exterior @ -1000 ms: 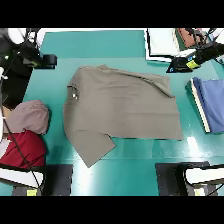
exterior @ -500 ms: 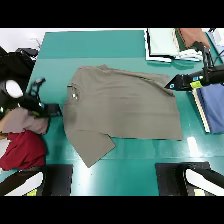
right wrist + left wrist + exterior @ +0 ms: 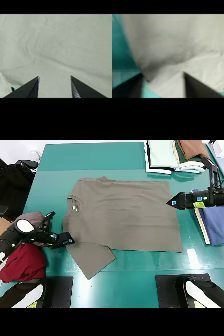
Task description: Fold the shirts.
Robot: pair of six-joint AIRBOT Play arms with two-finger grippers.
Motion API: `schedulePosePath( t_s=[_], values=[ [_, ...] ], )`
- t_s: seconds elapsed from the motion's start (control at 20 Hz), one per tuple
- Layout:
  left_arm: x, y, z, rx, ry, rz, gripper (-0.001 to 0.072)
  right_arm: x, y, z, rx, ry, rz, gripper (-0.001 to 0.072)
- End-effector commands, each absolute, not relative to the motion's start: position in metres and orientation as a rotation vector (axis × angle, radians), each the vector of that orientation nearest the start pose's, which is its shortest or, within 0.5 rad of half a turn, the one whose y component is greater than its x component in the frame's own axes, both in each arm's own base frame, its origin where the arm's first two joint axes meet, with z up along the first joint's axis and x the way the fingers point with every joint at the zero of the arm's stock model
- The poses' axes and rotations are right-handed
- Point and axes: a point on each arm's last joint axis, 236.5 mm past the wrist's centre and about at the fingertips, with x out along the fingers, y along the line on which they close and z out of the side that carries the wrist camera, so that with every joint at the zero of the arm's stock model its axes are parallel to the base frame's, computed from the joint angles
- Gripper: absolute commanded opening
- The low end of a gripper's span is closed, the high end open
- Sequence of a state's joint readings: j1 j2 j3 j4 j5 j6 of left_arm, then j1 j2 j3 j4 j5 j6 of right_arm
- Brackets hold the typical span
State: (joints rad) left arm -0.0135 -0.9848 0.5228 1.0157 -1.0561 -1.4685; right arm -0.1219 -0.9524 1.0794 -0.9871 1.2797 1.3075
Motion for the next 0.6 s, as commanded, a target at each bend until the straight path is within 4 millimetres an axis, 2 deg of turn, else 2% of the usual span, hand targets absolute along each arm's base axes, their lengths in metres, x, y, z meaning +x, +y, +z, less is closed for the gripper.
schedulePosePath(
  t_s=[0.0, 0.05, 0.2, 0.25, 0.35, 0.4, 0.45, 0.55],
  values=[
    [0.23, -0.131, -0.074, -0.495, 1.439, -0.313, 0.0225, 0.325, 0.081, 0.12, 0.305, 1.035, 0.419, 0.0439],
    [0.234, -0.13, -0.071, -0.49, 1.428, -0.313, 0.0028, 0.321, 0.074, 0.117, 0.311, 1.057, 0.404, 0.0439],
    [0.251, -0.13, -0.049, -0.452, 1.382, -0.336, 0.0024, 0.3, 0.037, 0.093, 0.406, 1.143, 0.308, 0.044],
    [0.259, -0.131, -0.039, -0.442, 1.359, -0.352, 0.0023, 0.287, 0.015, 0.074, 0.445, 1.185, 0.231, 0.044],
    [0.273, -0.133, -0.021, -0.417, 1.311, -0.381, 0.0024, 0.245, -0.035, 0.025, 0.485, 1.297, 0.028, 0.0447],
    [0.279, -0.134, -0.014, -0.414, 1.288, -0.385, 0.0024, 0.222, -0.055, 0.002, 0.529, 1.351, -0.065, 0.0526],
    [0.284, -0.134, -0.009, -0.413, 1.268, -0.385, 0.0024, 0.205, -0.064, -0.015, 0.607, 1.381, -0.121, 0.0581],
    [0.293, -0.132, -0.005, -0.414, 1.233, -0.377, 0.0024, 0.179, -0.068, -0.043, 0.747, 1.437, -0.182, 0.0575]
  ],
)
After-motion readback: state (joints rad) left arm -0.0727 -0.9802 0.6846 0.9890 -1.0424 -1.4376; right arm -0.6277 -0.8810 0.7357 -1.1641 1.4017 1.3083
